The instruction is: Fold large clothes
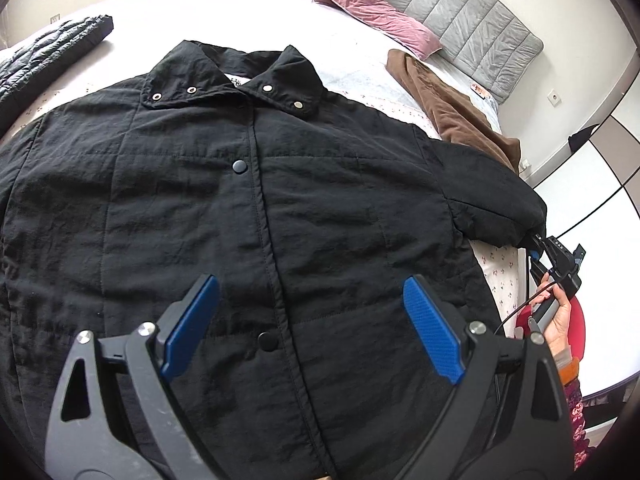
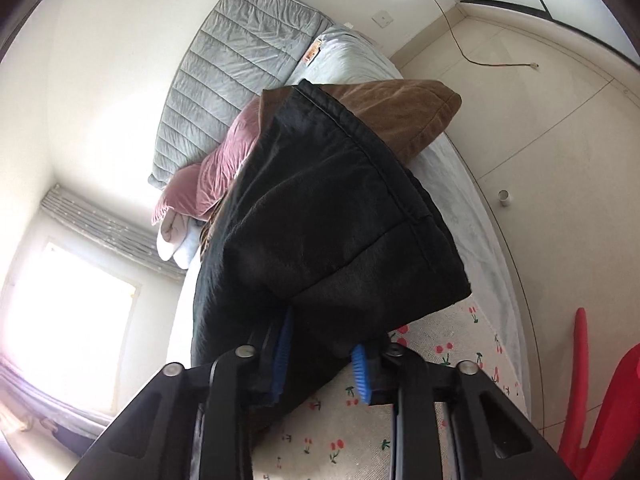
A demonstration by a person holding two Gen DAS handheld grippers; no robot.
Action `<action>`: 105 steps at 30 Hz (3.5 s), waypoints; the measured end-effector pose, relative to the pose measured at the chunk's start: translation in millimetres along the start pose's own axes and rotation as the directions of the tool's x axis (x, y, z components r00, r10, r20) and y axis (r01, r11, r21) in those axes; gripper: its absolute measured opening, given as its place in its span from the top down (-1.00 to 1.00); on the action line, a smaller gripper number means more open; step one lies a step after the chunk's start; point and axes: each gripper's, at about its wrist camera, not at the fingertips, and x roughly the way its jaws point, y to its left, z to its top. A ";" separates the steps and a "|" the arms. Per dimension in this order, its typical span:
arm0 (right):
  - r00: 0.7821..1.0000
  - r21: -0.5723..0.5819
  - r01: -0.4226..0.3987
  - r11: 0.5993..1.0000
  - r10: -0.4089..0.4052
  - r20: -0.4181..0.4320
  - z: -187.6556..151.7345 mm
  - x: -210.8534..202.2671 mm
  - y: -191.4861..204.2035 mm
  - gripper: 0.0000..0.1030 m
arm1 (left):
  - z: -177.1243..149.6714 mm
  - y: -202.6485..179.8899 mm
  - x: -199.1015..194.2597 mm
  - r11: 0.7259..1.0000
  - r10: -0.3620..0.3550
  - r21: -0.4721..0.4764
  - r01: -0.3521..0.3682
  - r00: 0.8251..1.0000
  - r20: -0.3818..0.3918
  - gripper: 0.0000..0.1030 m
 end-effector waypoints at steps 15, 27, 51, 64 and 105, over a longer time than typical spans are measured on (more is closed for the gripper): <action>0.970 -0.447 -0.178 0.877 0.232 0.068 -20.7 -84.7 209.3 0.87 | 16.6 20.4 -35.3 0.997 -0.070 -0.012 0.071 0.994 0.086 -0.81; 0.852 -0.603 -0.520 0.605 0.314 -0.419 -173.4 -24.7 384.9 0.70 | 27.0 63.4 -56.8 0.995 -0.080 -0.039 0.087 0.985 0.150 -0.81; 0.897 -0.540 -0.298 0.787 0.039 -0.439 -161.4 108.9 205.0 0.22 | 76.6 81.5 108.9 0.975 -0.140 -0.167 0.147 0.989 0.050 0.86; 0.878 -0.452 -0.231 0.862 -0.016 -0.478 -115.6 190.5 206.6 -0.09 | 56.2 72.5 69.2 0.999 0.049 -0.017 -0.047 0.992 0.118 0.49; 0.935 -0.846 -0.219 0.486 -0.142 -0.324 -232.2 -88.6 311.8 -0.62 | -2.9 27.6 -67.3 0.989 0.146 -0.010 -0.146 0.978 0.148 -0.84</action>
